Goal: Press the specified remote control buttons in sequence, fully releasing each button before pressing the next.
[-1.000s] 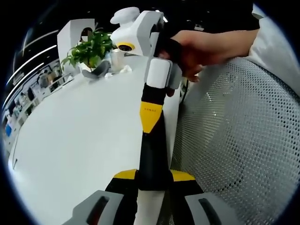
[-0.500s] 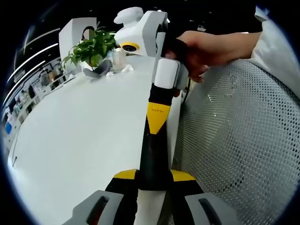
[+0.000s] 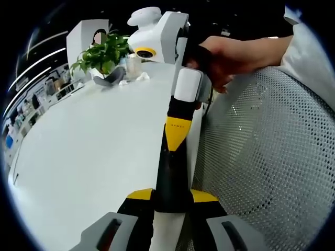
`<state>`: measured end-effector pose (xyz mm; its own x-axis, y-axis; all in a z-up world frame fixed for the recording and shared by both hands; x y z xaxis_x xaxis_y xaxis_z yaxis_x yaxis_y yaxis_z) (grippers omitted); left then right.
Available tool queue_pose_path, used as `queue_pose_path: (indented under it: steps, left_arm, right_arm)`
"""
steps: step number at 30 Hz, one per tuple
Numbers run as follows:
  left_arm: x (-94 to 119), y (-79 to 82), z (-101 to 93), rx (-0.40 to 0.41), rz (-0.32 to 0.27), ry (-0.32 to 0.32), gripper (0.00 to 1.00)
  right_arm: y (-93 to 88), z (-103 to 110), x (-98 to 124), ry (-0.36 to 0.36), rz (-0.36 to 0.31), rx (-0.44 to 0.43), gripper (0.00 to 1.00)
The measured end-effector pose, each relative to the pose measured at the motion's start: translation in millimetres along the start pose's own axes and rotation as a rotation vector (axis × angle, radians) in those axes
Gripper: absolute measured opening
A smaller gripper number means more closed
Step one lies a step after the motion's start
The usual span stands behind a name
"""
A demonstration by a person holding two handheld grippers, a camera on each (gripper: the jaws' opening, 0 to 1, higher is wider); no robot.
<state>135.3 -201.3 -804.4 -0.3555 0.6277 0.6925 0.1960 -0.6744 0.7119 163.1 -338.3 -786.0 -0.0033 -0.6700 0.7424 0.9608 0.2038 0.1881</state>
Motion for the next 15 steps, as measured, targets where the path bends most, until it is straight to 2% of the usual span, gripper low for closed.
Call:
queue_pose_path:
  steps: [10,15]
  left_arm:
    - [-1.0,0.5,3.5,0.053,-0.002,0.006,0.25]
    - [-1.0,0.2,3.0,0.038,-0.004,0.008,0.24]
  right_arm:
    - [0.8,-2.6,0.5,0.02,-0.019,-0.024,0.0]
    - [0.4,-1.2,0.4,0.021,-0.015,-0.019,0.0]
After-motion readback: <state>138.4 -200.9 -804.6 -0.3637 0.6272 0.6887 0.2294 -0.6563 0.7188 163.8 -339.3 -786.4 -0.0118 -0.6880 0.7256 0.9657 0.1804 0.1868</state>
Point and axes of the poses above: the point that each gripper's makers call its tool centre point, and the gripper's own axes: x roughly backward along the fingers, z roughly to its left, y roughly out of its top, the point moved 8 cm from there along x, roughly backward along the fingers, and after that the axes turned 10 degrees about y, right-handed, at the moved point
